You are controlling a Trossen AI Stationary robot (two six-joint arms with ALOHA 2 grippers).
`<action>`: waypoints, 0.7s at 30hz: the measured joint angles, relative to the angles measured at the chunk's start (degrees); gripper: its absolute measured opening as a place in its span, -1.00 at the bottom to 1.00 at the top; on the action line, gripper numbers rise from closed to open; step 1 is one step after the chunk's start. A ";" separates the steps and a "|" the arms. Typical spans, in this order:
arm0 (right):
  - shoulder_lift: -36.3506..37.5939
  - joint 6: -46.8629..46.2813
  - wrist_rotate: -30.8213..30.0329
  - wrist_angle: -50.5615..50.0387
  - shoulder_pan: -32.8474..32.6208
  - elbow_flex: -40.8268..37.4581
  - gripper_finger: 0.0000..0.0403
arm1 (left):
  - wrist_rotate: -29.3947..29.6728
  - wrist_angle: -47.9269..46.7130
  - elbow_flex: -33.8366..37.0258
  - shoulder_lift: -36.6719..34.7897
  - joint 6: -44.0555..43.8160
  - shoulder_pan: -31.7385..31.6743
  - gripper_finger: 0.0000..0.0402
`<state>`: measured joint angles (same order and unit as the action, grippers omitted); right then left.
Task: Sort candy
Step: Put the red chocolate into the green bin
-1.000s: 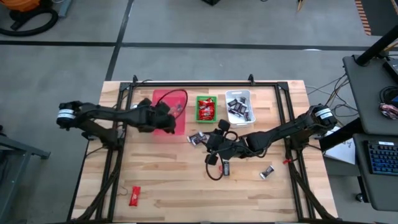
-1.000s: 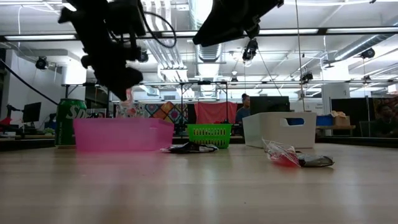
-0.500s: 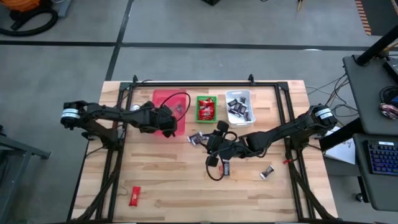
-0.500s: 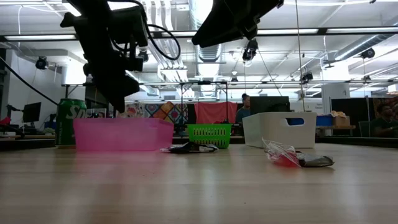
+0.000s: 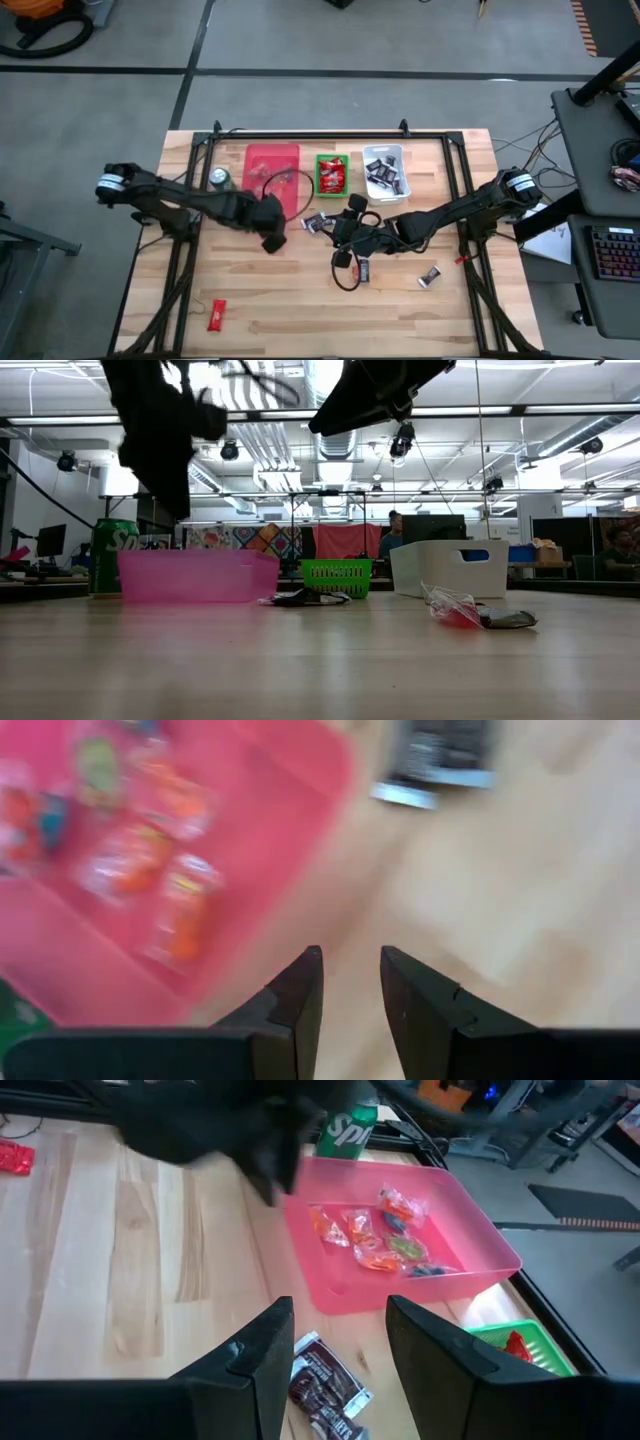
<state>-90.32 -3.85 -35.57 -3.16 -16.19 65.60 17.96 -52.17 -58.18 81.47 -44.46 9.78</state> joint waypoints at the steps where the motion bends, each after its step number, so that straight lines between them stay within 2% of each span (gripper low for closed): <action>1: 0.00 0.02 0.00 0.00 0.00 -0.01 -0.23 | -0.61 -0.67 -1.10 0.00 -1.66 1.86 -0.56; 6: 0.00 0.91 0.01 0.00 0.00 -0.02 -0.23 | -1.07 -1.34 -5.23 0.02 -11.44 12.27 -0.56; 9: 0.00 1.96 0.02 0.00 0.00 -0.02 -0.23 | -2.26 -2.11 -6.27 0.02 -21.10 18.15 -0.56; 12: 0.00 3.51 0.09 0.00 0.00 -0.02 -0.23 | -6.96 -3.00 -6.19 0.04 -34.16 23.92 -0.57; 15: 0.00 4.72 2.66 0.22 0.11 -0.02 -0.23 | -11.17 -3.22 -5.92 0.94 -47.29 29.33 -0.58; 18: -0.02 5.23 5.66 1.40 0.32 -0.02 -0.23 | -14.70 -2.94 -6.02 3.15 -57.40 34.13 -0.58; 21: -0.02 6.04 6.17 2.71 0.46 -0.02 -0.23 | -21.25 -3.05 -6.48 6.59 -66.08 37.51 -0.58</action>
<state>-90.35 2.19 -29.40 -0.45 -15.73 65.58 -3.29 -55.22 -64.66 88.06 -110.53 47.28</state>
